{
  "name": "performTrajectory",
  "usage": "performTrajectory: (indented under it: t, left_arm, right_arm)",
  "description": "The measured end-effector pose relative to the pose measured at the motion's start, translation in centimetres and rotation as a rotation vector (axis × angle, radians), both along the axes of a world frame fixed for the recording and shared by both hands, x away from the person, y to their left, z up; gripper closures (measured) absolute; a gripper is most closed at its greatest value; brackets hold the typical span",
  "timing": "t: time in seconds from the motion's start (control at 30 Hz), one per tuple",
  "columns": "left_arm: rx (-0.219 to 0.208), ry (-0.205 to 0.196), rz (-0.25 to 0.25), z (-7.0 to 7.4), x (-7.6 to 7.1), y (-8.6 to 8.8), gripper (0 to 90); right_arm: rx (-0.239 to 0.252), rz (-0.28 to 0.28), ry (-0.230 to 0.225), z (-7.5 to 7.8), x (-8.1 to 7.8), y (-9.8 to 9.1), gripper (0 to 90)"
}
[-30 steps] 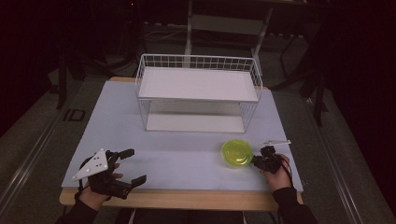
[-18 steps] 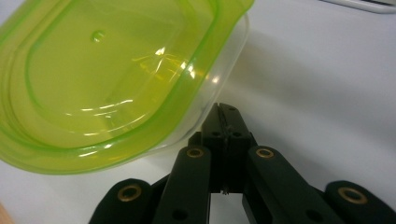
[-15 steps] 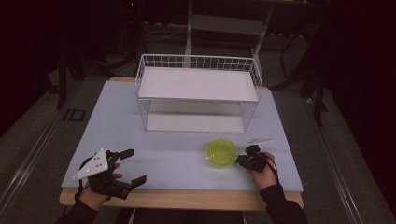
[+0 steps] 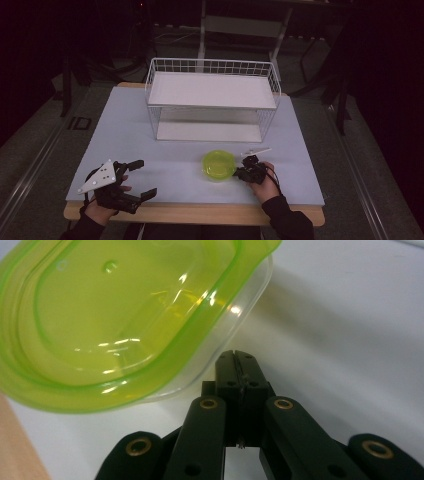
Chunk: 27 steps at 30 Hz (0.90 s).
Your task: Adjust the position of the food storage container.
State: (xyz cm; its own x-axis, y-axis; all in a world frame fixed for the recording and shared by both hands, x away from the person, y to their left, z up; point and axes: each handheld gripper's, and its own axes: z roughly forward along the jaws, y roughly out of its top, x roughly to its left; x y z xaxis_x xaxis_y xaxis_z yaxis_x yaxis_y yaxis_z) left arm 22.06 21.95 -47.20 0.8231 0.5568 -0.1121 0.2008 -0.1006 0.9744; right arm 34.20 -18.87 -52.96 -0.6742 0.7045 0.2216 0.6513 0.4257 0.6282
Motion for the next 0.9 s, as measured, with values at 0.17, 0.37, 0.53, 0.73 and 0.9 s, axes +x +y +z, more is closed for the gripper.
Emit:
performTrajectory:
  t: [0.17,0.37,0.53,0.73,0.9]
  left_arm:
    - [0.0,0.0,0.0,0.0,0.0,0.0,2.8]
    - [0.006,0.001,-0.002,0.0,0.0,0.0,2.8]
    - [0.008,0.003,0.001,-0.1,0.1,0.0,2.8]
    - [0.003,0.007,0.004,-0.1,0.1,0.1,2.8]
    - [0.008,0.004,-0.002,-0.1,0.1,0.0,2.8]
  right_arm:
    - [0.004,0.029,0.001,0.0,-0.3,1.1,90.0]
    - [0.005,0.05,0.0,0.0,-0.6,1.8,90.0]
    - [0.006,0.057,0.0,0.0,-0.6,2.0,89.2]
    - [0.005,0.048,-0.013,0.2,-0.6,2.0,85.5]
    - [-0.03,0.018,-0.069,1.2,-1.0,1.3,80.7]
